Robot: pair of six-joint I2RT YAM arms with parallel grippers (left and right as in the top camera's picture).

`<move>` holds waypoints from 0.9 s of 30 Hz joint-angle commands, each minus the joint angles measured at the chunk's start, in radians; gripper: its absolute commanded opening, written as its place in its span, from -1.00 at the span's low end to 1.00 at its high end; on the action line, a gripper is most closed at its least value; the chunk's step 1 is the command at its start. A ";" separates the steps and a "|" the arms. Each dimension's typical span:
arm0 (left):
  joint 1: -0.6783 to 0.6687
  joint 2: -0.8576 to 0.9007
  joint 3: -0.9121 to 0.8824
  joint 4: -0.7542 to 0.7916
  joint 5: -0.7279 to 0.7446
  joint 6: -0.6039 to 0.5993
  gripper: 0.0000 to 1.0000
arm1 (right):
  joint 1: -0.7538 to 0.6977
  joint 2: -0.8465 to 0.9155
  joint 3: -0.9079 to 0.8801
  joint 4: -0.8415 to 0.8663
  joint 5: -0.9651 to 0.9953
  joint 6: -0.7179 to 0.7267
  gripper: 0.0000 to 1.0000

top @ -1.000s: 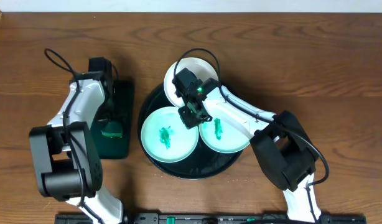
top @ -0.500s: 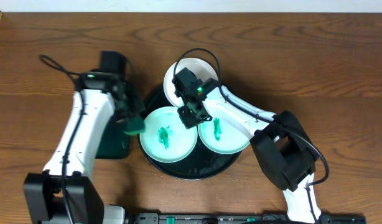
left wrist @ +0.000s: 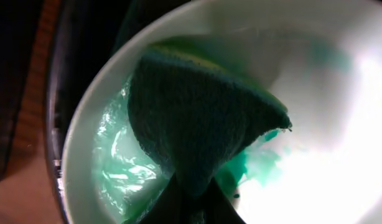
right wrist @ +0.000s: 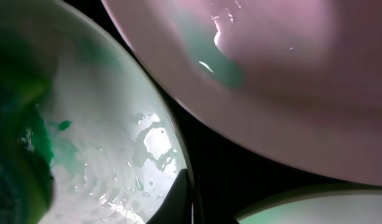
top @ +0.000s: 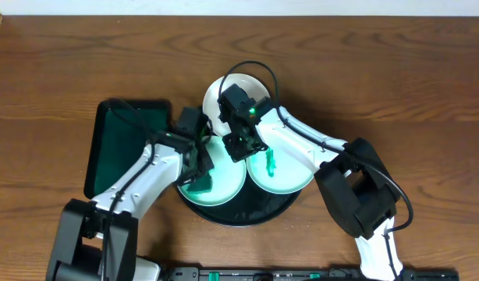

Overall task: Clean dirty plates on tray and stack at the side
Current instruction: 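Carry the sponge with the left gripper onto the pale green plate, then scrub the pale green plate with the sponge while the right gripper holds it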

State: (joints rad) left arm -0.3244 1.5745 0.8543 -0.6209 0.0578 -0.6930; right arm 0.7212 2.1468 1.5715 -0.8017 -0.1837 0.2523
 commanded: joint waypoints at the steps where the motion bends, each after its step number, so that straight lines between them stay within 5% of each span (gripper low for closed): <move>1: -0.031 0.000 -0.066 0.032 -0.039 -0.027 -0.85 | 0.011 0.016 0.003 0.005 -0.098 0.001 -0.97; 6: -0.076 0.000 -0.067 0.161 0.240 0.228 -0.86 | 0.012 0.016 0.003 0.008 -0.098 0.001 -0.97; 9: -0.074 0.000 -0.067 0.174 0.237 0.228 -0.86 | 0.012 0.016 0.003 0.008 -0.098 0.002 -0.97; 11: -0.063 0.000 -0.067 0.177 0.166 0.177 -0.86 | 0.011 0.016 0.003 0.008 -0.098 0.001 -0.98; 14: -0.059 0.000 -0.056 0.078 -0.163 -0.057 -0.86 | 0.012 0.016 0.003 0.008 -0.098 0.001 -0.97; 16: -0.059 0.000 -0.045 -0.010 -0.216 -0.095 -0.86 | 0.012 0.016 0.003 0.011 -0.098 0.001 -0.97; 18: -0.061 0.000 -0.045 -0.050 -0.150 -0.085 -0.86 | 0.012 0.016 0.003 0.012 -0.098 0.001 -0.97; 22: -0.061 0.000 -0.045 0.060 0.307 0.178 -0.85 | 0.012 0.016 0.003 0.014 -0.098 0.002 -0.98; 25: -0.061 0.000 -0.045 0.126 0.306 0.183 -0.86 | 0.012 0.016 0.003 0.014 -0.098 0.002 -0.98; 27: -0.060 0.000 -0.042 0.154 0.150 0.148 -0.86 | 0.012 0.016 0.003 0.013 -0.098 0.002 -0.97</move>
State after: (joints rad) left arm -0.3801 1.5616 0.8238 -0.4885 0.2611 -0.5529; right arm 0.7258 2.1525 1.5707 -0.7918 -0.2436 0.2523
